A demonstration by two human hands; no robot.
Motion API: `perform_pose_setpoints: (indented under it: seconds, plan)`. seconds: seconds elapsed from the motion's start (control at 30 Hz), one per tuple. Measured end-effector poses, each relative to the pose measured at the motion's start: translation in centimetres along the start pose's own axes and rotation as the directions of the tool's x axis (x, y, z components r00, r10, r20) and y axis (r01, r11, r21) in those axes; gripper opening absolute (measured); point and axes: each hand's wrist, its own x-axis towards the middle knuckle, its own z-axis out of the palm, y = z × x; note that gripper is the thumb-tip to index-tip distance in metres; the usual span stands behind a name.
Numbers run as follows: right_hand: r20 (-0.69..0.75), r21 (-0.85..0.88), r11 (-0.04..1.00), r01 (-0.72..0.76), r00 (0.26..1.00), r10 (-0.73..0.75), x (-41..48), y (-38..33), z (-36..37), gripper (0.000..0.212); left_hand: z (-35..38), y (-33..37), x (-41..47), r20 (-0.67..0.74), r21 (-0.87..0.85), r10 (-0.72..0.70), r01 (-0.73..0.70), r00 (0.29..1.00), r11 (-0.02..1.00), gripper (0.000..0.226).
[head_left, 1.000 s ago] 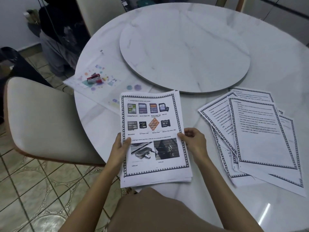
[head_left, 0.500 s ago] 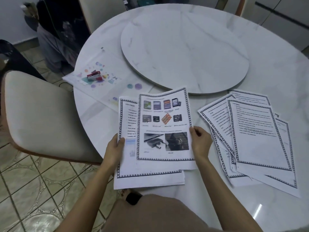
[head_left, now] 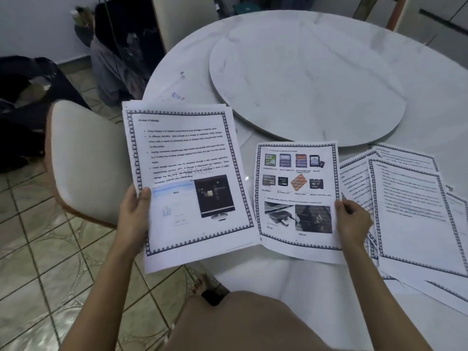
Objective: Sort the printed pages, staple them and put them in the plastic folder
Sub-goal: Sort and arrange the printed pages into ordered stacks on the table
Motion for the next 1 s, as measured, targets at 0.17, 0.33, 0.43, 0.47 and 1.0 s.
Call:
perform_pose_setpoints:
  seconds: [0.17,0.33,0.43,0.47,1.0]
  plan:
    - [0.024,-0.009,1.0,0.023,0.999,-0.023,-1.1,0.1,0.4,0.021,-0.8,0.6,0.3,-0.052,-0.043,0.022,-0.024,0.998,0.999,0.02]
    - [0.02,0.007,1.0,0.028,0.999,-0.028,-1.5,-0.4,0.9,0.024,-0.2,0.9,0.3,-0.029,-0.066,0.019,-0.021,0.999,0.998,0.019]
    - [-0.018,-0.02,0.995,0.096,0.995,-0.097,-1.5,-0.7,1.1,0.028,0.1,0.9,0.0,-0.001,-0.061,0.019,-0.019,1.0,0.998,0.02]
    - [-0.01,0.013,0.993,0.117,0.993,-0.117,-1.7,-1.3,1.1,0.027,0.2,0.9,-0.1,0.006,-0.061,0.02,-0.02,1.0,0.998,0.019]
    - [0.481,0.363,0.93,0.066,0.841,-0.247,-6.9,-9.0,4.5,0.018,2.6,0.4,-0.9,0.11,-0.086,-0.017,0.027,0.994,0.996,0.018]
